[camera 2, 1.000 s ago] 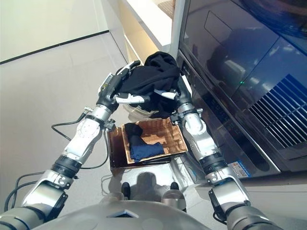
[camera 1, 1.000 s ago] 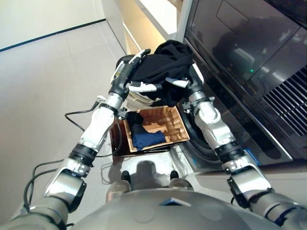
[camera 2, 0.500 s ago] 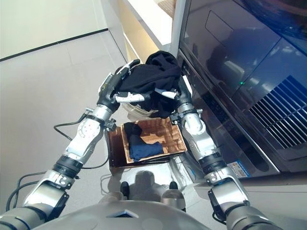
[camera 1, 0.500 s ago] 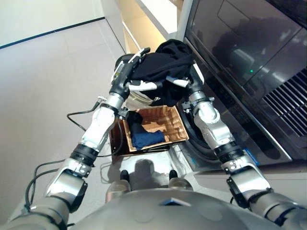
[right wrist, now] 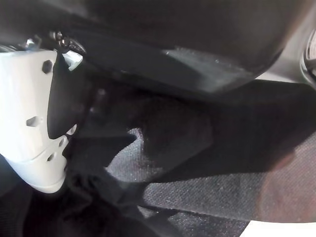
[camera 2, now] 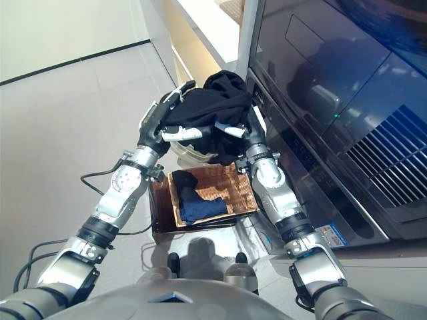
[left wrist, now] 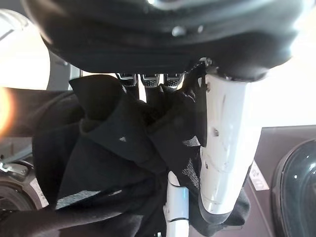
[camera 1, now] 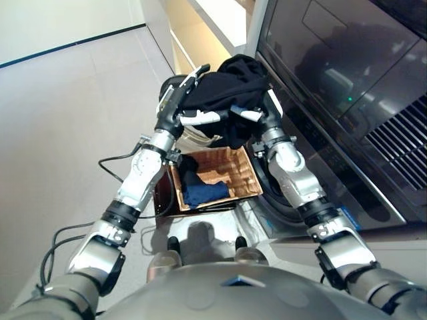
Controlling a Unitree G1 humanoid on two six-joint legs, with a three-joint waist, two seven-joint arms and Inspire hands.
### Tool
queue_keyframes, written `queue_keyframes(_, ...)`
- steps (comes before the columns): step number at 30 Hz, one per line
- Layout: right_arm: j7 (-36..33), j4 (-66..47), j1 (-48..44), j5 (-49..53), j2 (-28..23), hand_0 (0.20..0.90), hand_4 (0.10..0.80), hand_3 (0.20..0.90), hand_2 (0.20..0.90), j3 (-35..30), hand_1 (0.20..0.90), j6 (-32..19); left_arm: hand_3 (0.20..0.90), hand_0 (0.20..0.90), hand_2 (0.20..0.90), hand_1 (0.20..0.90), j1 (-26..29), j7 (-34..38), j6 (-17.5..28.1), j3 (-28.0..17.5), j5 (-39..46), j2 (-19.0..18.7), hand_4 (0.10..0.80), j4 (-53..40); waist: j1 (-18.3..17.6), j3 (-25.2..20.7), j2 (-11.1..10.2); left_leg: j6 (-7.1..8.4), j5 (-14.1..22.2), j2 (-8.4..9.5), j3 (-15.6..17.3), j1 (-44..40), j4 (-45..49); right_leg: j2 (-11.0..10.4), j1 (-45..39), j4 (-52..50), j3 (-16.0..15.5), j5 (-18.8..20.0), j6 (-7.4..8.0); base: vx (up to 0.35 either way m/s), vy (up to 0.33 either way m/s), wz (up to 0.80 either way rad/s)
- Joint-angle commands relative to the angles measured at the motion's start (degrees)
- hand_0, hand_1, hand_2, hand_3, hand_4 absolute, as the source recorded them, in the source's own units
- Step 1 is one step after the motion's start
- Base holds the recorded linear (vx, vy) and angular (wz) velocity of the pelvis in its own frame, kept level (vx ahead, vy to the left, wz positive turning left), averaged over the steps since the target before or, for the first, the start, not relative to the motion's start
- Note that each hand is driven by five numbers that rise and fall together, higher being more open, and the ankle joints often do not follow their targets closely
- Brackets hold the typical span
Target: Pick up the clothes and place them into the washing machine
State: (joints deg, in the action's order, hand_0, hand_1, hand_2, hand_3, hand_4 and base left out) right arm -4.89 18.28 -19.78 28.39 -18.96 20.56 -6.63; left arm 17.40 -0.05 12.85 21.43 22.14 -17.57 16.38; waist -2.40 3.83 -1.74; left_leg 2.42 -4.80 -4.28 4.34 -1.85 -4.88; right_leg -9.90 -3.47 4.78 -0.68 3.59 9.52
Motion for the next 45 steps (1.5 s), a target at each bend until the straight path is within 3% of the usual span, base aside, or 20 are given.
queue_keyframes(1, 1.0, -10.4, -8.4, 2.4, 2.4, 0.200, 0.300, 0.200, 0.200, -2.6, 0.200, -11.1, 0.900, 0.900, 0.900, 0.900, 7.7, -1.0, 4.2, 2.2, 2.8, 2.3, 0.800, 2.8, 1.3, -4.2, -0.3, 1.78, 5.8, -0.31, -1.4, -3.0, -0.1, -0.7, 2.4, -2.1, -1.2, 0.3, 0.59, 0.000, 0.000, 0.00)
queue_keyframes(31, -0.4, -12.7, -13.6, 6.6, 5.3, 0.200, 0.300, 0.200, 0.200, -0.2, 0.200, -12.3, 0.900, 0.900, 0.900, 0.900, 4.5, -3.4, 2.6, 6.1, 14.0, 6.8, 0.800, 1.7, 1.7, -3.8, -0.6, 1.51, 5.8, -0.10, -1.3, -2.8, -0.1, -0.6, 2.8, -2.3, -0.8, 0.1, 0.41, 0.000, 0.000, 0.00)
queue_keyframes(45, -0.7, -12.9, -15.9, 7.9, 6.2, 0.200, 0.300, 0.200, 0.200, 0.9, 0.200, -12.6, 0.900, 0.900, 0.900, 0.900, 4.7, -3.2, 2.9, 6.5, 14.1, 6.5, 0.800, 0.2, 2.0, -3.9, -0.7, 1.56, 5.9, -0.21, -1.3, -2.9, -0.1, -0.5, 2.7, -2.3, -0.9, 0.0, 0.39, 0.000, 0.000, 0.00)
